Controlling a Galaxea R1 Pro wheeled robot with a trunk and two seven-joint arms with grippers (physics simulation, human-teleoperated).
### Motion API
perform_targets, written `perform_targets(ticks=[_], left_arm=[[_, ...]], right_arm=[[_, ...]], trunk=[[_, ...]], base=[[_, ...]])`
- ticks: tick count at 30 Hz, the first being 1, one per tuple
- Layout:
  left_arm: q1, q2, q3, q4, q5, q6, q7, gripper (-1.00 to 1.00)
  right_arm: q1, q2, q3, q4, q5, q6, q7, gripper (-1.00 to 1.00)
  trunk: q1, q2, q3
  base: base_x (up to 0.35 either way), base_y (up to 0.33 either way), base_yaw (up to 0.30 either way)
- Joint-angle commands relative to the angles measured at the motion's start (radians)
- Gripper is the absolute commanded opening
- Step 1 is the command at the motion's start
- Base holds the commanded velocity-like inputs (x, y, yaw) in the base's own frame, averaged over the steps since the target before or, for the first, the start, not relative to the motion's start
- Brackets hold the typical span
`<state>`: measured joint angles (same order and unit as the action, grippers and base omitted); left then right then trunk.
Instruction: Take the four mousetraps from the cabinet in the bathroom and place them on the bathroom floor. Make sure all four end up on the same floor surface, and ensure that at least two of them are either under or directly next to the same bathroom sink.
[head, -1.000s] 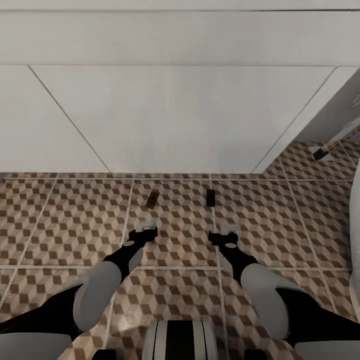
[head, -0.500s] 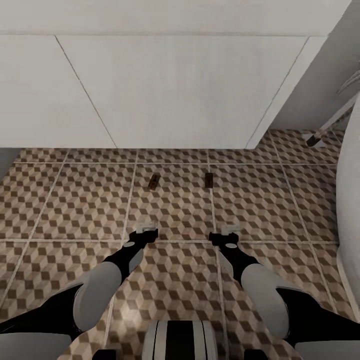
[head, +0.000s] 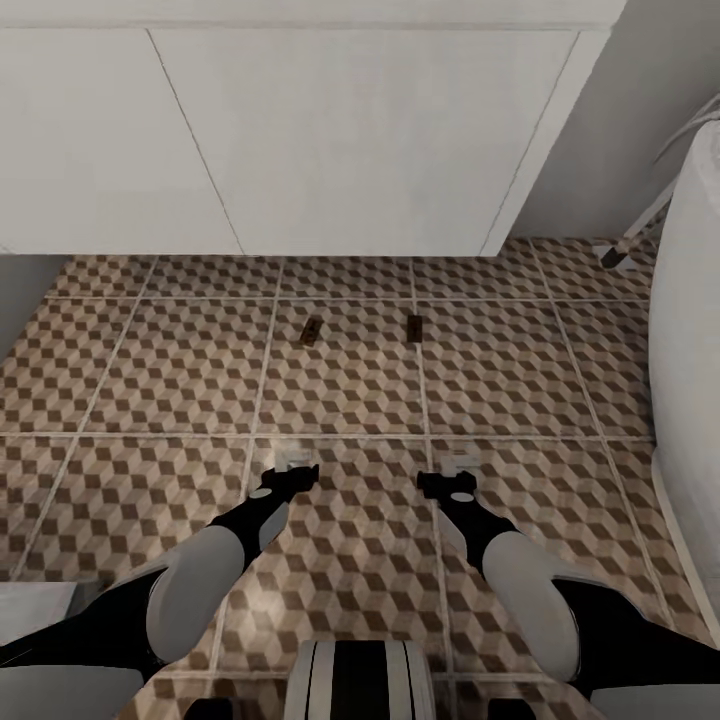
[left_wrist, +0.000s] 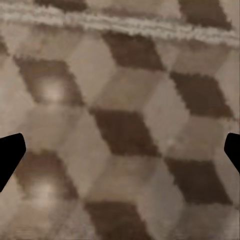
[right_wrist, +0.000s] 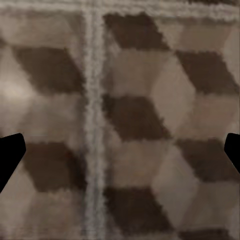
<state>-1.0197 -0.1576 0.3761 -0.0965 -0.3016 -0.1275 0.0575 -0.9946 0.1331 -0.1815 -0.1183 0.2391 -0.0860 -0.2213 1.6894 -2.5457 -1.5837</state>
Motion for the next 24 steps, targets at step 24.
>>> perform_targets(ticks=[24], left_arm=[[-0.001, -0.01, 0.007, 0.025, -0.014, -0.002, 0.003, 1.0]], right_arm=[[-0.001, -0.003, -0.005, 0.015, 0.01, -0.001, 0.001, 1.0]], trunk=[[-0.001, 0.0, 0.0]], base=[[-0.164, 0.0, 0.0]])
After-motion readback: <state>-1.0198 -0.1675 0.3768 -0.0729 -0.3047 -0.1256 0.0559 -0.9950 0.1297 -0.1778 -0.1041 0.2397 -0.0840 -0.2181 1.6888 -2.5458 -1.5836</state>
